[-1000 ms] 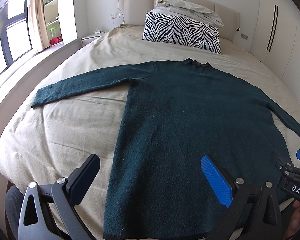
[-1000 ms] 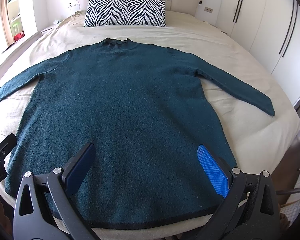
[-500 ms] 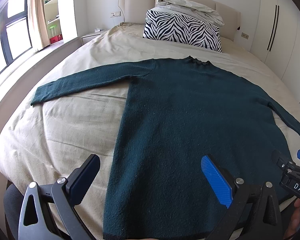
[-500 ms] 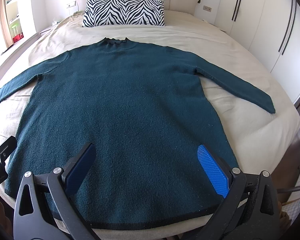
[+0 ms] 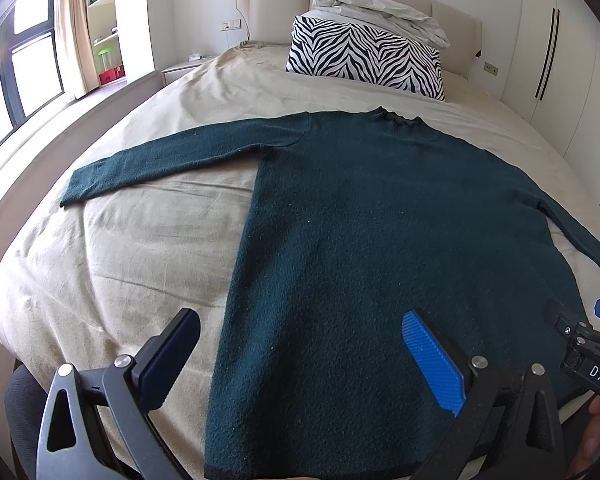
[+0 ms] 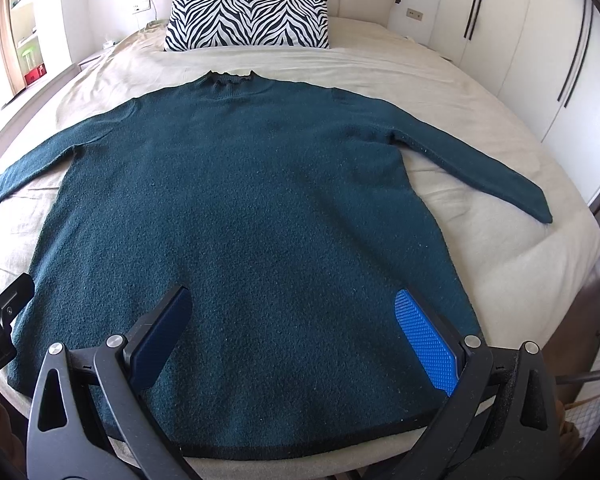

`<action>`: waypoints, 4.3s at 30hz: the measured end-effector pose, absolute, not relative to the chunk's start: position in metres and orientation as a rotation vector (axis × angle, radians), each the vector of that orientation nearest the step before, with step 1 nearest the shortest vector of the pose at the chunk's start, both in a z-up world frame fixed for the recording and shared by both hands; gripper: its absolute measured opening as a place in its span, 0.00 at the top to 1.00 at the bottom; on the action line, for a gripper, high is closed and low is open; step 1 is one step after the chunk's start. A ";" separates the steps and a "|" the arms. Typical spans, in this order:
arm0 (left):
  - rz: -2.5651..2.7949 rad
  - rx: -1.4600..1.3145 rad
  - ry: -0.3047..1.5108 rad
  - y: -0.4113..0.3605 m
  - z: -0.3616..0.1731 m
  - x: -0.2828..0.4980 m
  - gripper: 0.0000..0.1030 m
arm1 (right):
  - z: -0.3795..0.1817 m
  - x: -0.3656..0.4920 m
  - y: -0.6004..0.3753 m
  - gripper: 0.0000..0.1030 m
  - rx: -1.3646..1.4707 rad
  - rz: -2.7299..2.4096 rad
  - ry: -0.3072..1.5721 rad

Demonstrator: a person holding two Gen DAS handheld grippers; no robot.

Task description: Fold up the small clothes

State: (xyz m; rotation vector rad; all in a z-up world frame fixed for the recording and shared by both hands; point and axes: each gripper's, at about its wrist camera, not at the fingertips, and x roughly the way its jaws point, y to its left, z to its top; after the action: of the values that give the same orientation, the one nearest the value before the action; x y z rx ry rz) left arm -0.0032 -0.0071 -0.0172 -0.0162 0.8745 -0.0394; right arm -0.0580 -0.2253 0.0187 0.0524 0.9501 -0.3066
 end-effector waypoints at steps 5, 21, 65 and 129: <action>-0.039 -0.016 0.875 -0.007 -0.017 -0.003 0.00 | 0.019 -0.058 -0.226 0.00 0.054 -0.307 0.951; -0.045 -0.021 0.881 -0.008 -0.019 -0.003 0.00 | 0.017 -0.058 -0.227 0.00 0.059 -0.308 0.953; -0.377 -0.208 1.034 -0.081 -0.051 0.167 0.00 | -0.084 -0.068 -0.758 0.67 1.254 -0.620 0.432; -0.329 -0.515 0.924 -0.021 -0.107 0.291 0.88 | -0.101 0.111 -0.477 0.42 1.194 0.060 0.698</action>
State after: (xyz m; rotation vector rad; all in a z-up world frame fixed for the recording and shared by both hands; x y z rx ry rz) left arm 0.2907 -0.0206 -0.1074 -0.5153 0.9245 -0.3290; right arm 0.1113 -0.4766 -0.1007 1.1937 0.6976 0.0600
